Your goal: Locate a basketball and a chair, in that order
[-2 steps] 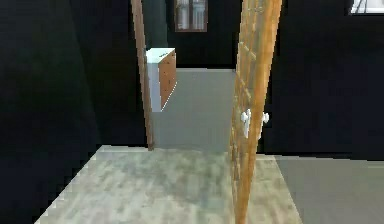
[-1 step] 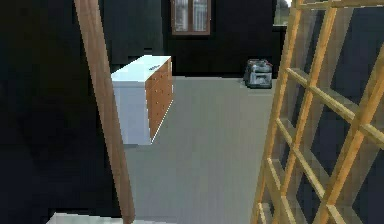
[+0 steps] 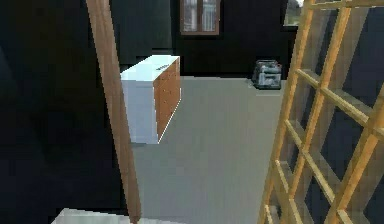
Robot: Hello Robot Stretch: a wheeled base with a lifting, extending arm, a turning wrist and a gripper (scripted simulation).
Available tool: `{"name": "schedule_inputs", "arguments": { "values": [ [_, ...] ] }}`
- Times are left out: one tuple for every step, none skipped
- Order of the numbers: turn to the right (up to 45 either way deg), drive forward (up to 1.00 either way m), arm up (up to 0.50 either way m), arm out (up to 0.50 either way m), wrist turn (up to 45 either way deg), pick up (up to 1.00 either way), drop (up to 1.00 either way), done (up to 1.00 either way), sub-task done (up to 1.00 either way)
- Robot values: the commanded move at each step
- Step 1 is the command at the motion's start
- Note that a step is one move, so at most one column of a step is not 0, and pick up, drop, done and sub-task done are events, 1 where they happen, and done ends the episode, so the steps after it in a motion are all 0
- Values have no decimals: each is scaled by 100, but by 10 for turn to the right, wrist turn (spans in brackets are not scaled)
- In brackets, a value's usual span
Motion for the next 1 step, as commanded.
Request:
{"name": "schedule_inputs", "arguments": {
  "values": [
    [0, 100, 0, 0, 0, 0, 0, 0, 0]
  ]
}}
